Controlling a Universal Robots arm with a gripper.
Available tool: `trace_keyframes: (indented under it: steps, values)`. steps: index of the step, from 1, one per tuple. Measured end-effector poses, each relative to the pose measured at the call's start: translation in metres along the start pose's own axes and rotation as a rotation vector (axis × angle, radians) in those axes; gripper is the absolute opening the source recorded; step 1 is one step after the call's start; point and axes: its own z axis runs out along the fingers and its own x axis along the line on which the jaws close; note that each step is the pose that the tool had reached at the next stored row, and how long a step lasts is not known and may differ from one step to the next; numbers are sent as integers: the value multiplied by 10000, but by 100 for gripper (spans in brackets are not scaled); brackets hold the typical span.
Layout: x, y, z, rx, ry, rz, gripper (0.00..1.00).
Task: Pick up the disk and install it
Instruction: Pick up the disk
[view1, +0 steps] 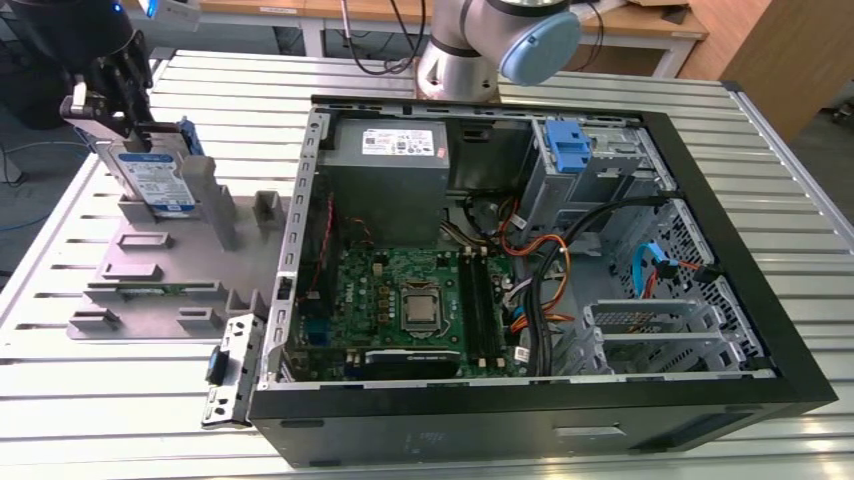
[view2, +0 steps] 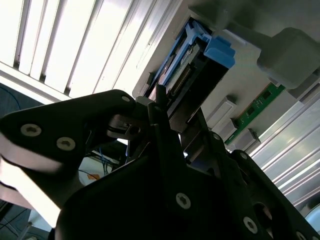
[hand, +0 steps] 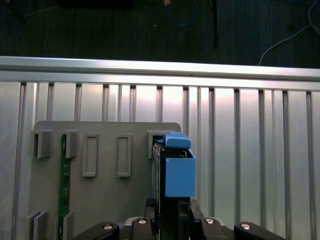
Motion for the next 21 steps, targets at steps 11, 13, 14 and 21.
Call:
trace_keyframes:
  steps: [11,13,14,21]
  values:
    - [0,-2,1,25,-18,357,35]
    - [0,-3,1,26,-18,368,35]
    - [0,-3,1,28,-19,384,35]
    - [0,-3,2,30,-21,411,35]
